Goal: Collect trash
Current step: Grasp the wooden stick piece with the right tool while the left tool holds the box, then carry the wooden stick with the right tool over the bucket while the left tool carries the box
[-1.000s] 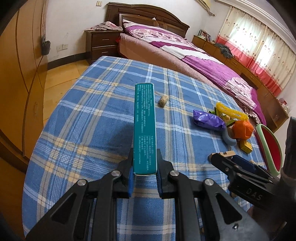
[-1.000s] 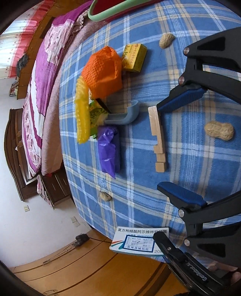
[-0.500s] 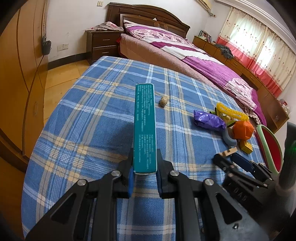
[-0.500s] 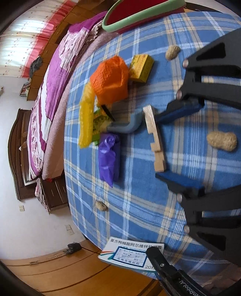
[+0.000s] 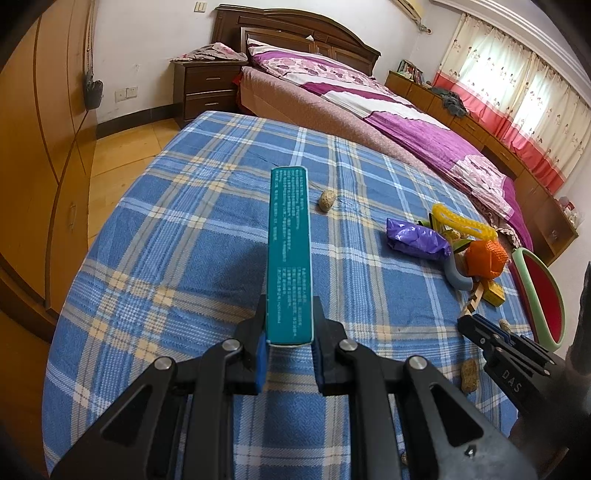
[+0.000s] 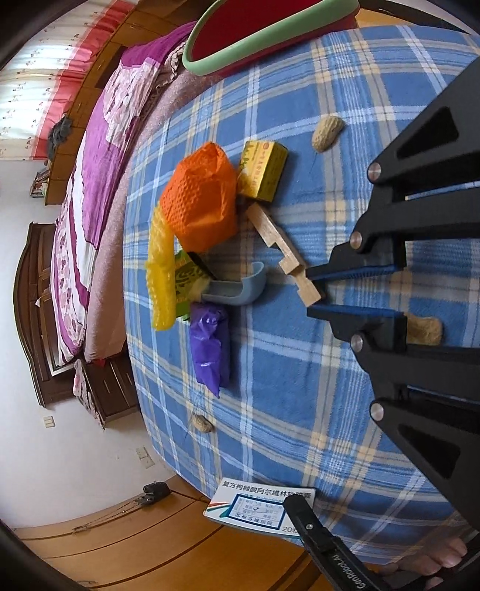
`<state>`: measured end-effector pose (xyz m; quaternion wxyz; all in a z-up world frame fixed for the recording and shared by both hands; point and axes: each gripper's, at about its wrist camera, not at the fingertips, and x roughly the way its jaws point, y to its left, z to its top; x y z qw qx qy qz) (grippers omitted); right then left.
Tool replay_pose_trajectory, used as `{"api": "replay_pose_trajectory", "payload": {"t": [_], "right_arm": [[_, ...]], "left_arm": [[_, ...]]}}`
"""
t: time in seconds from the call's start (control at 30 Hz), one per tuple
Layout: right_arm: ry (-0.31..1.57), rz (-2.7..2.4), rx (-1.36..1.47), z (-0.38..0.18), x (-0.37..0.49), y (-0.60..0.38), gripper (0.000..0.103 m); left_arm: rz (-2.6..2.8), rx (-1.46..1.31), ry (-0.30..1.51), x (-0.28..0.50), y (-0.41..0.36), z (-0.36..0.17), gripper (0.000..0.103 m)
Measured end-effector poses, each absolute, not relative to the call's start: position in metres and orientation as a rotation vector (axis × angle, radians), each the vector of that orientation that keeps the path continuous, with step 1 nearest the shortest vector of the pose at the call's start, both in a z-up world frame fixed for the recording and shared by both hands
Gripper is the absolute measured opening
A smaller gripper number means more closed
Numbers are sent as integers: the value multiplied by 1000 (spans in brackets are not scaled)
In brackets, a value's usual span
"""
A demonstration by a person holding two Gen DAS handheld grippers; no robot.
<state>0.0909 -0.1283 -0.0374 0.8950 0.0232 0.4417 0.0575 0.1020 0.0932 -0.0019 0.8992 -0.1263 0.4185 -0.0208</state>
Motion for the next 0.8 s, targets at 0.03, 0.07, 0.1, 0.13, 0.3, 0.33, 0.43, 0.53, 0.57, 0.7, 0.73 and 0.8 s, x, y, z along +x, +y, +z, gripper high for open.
{"api": "replay_pose_trajectory", "payload": {"t": [0.03,0.07,0.1,0.13,0.3,0.33,0.43,0.53,0.57,0.7,0.73,0.8], "right_arm": [[915,122,51,-37,90,-130,15],[915,127,53,-37,89,-131,15],[915,132,56,-37,89,-132,15],[914,139,63,-37,88,-134,15],[905,164,99,-36,81,-143,14],[903,165,101,-36,79,-143,14],[895,169,114,-33,73,-149,14],[885,172,131,-29,68,-155,14],[883,173,135,-28,66,-156,14],[869,175,158,-23,59,-165,14],[864,175,164,-21,56,-168,14],[854,174,176,-18,53,-173,14]], "left_arm": [[-42,-262,866,102,93,-2,18],[-43,-262,866,102,93,-2,18],[-43,-262,867,102,93,-2,18],[-43,-263,868,102,93,-2,18],[-41,-263,870,101,92,-1,18],[-43,-264,871,100,91,-1,18],[-46,-263,871,99,88,0,18],[-52,-260,869,96,83,2,18],[-53,-259,869,96,81,3,18],[-65,-252,863,91,74,8,18],[-68,-251,861,90,73,9,18],[-74,-248,858,88,70,12,18]]}}
